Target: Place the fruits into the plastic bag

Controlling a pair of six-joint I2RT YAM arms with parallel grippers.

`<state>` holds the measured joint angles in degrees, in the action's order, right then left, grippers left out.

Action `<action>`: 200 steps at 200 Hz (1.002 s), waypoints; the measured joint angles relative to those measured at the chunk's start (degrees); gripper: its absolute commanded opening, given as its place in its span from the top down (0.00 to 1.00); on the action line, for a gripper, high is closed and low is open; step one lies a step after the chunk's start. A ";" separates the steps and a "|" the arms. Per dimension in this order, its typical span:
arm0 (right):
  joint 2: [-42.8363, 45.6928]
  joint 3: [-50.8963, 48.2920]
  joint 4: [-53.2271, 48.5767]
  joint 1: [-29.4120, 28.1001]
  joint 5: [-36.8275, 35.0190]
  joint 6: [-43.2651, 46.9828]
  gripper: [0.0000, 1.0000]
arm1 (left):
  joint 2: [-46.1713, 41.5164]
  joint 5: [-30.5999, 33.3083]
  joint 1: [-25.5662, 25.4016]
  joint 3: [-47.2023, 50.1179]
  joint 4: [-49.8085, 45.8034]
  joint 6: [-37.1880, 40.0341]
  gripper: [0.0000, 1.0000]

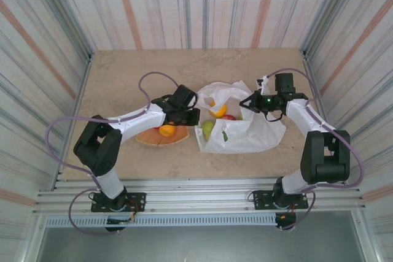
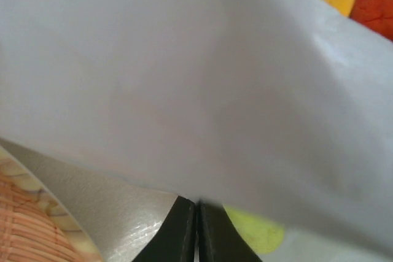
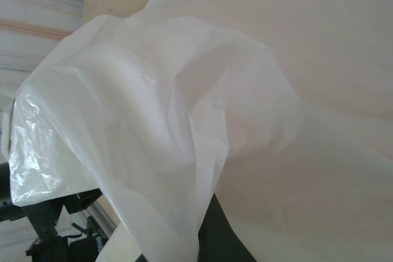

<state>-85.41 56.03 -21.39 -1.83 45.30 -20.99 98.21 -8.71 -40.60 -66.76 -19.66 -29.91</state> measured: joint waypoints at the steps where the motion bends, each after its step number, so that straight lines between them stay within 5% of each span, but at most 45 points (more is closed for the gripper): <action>1: 0.07 0.00 -0.04 0.07 -0.02 0.00 1.00 | -0.07 -0.09 0.00 0.00 0.02 -0.09 0.99; 55: 3.04 2.54 -6.27 1.01 -2.56 2.01 1.00 | -5.27 -11.65 0.00 -0.20 0.55 -1.64 1.00; 124: 7.65 13.40 -21.79 -0.13 -17.77 9.14 1.00 | -8.87 -28.00 0.39 -4.96 3.39 -7.58 1.00; 160: 9.07 14.91 -24.33 -1.36 -22.47 10.82 1.00 | -10.38 -28.30 2.03 -4.79 3.50 -8.57 1.00; 200: 8.90 13.22 -21.20 -4.74 -21.22 10.97 1.00 | -12.31 -21.51 4.83 -0.09 2.71 -8.85 1.00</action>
<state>-76.51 69.25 -42.59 -6.57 24.08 -10.02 85.91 -30.22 -35.77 -66.85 -16.95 -38.76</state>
